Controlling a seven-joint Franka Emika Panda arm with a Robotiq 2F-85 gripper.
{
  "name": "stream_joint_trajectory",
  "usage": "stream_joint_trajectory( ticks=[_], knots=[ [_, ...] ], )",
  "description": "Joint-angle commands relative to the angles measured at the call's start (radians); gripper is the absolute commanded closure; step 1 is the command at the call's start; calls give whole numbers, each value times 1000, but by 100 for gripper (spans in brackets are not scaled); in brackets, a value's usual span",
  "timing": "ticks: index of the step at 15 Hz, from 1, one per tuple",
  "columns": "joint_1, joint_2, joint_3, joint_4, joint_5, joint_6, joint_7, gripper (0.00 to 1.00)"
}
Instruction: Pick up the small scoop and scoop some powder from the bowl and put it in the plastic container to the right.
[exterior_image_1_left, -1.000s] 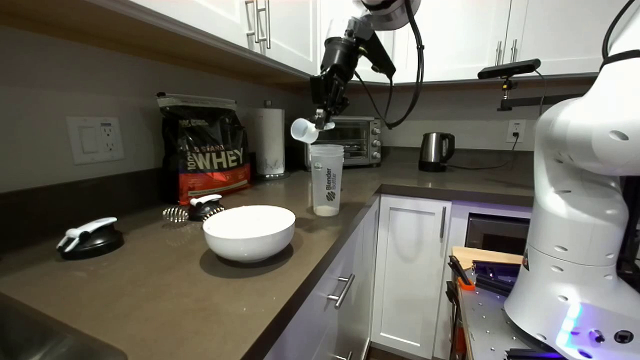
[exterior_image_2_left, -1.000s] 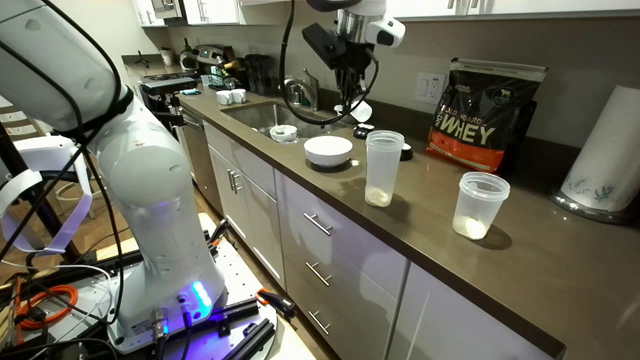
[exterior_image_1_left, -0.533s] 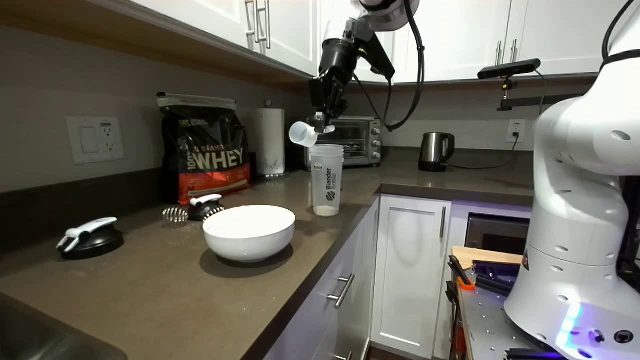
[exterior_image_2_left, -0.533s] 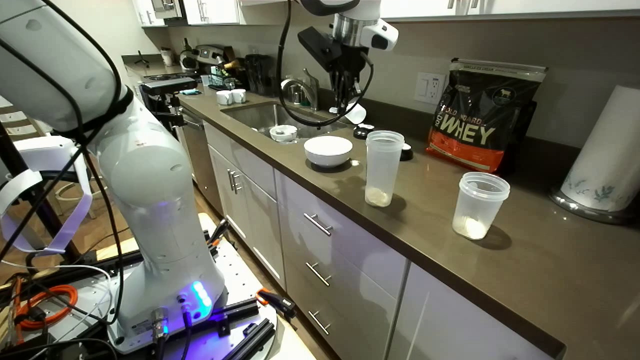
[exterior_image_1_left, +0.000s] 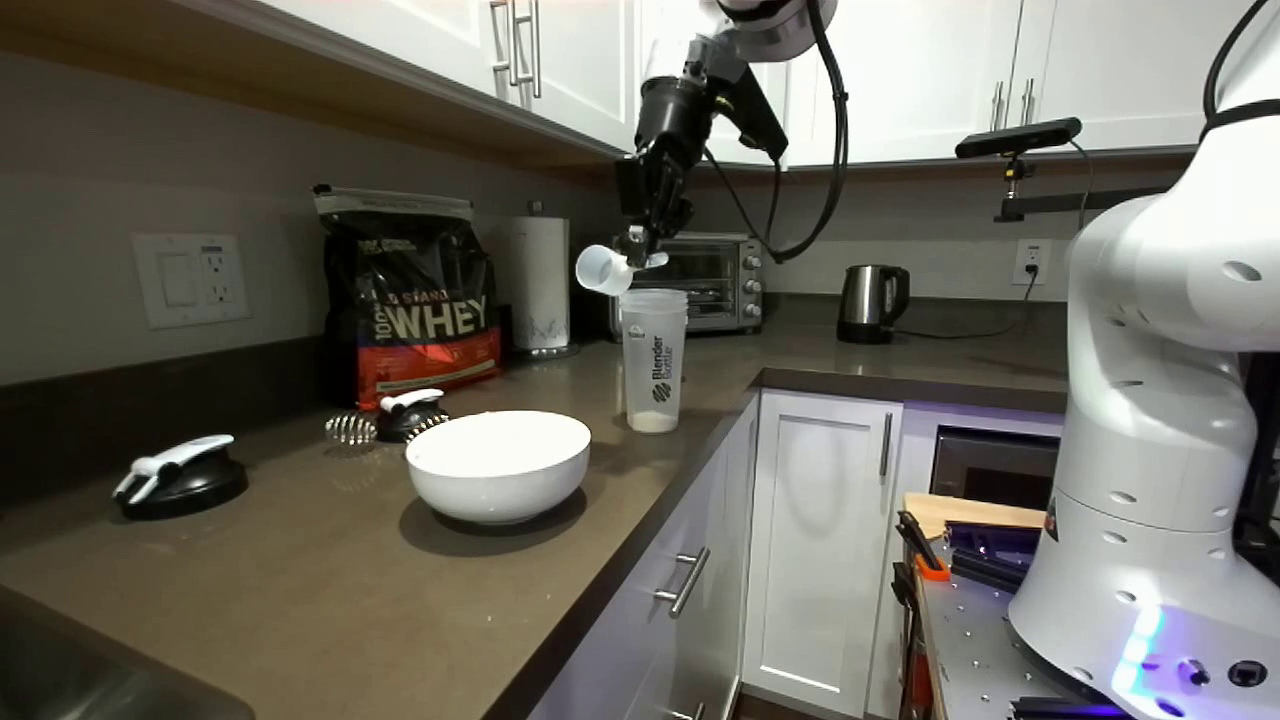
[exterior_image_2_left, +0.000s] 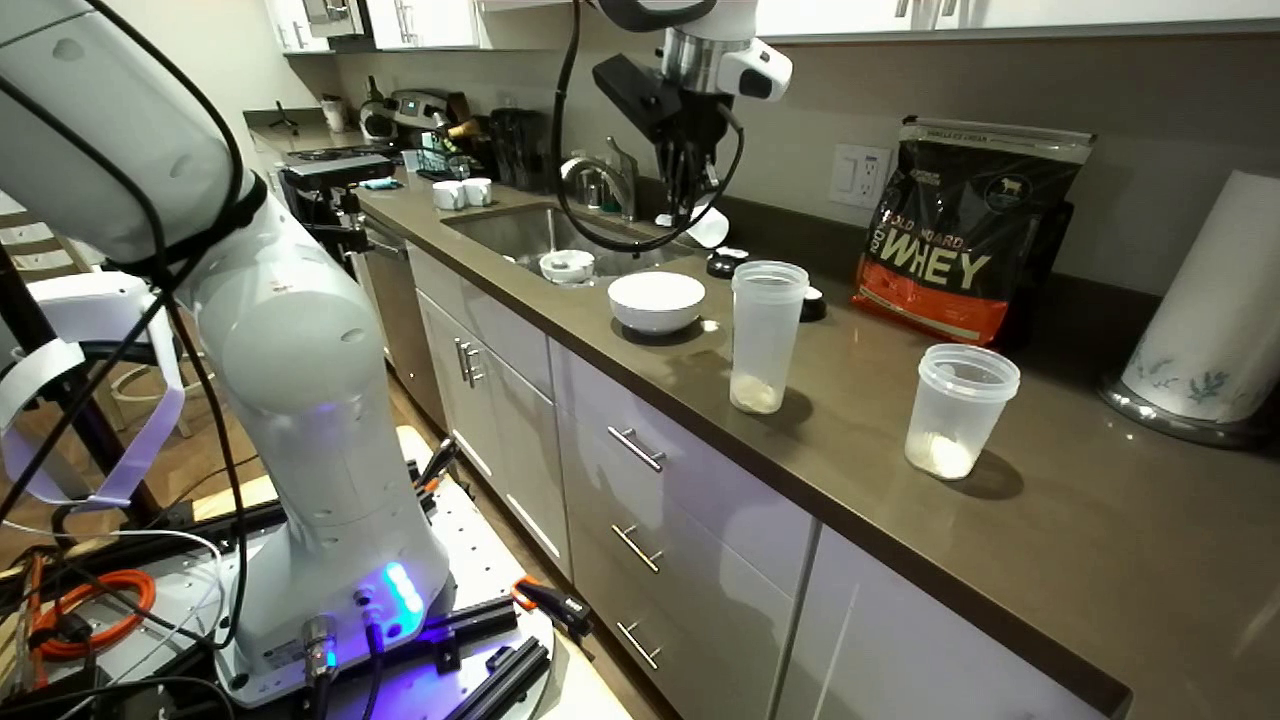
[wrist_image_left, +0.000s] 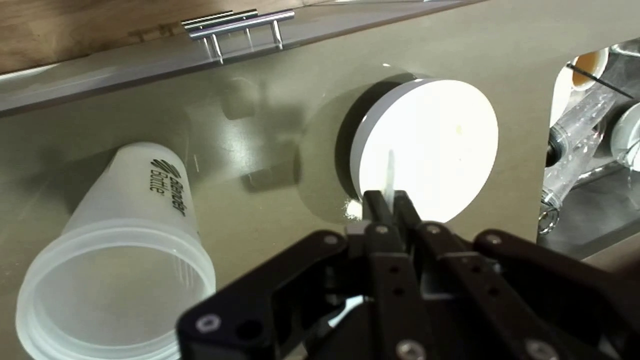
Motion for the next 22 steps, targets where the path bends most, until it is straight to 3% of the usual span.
stream_joint_trajectory(
  ticks=[1,22],
  knots=[
    [13,34,25,22,11,-15,-40,97],
    [119,305,187,110,-86,-28,-196,97]
  ],
)
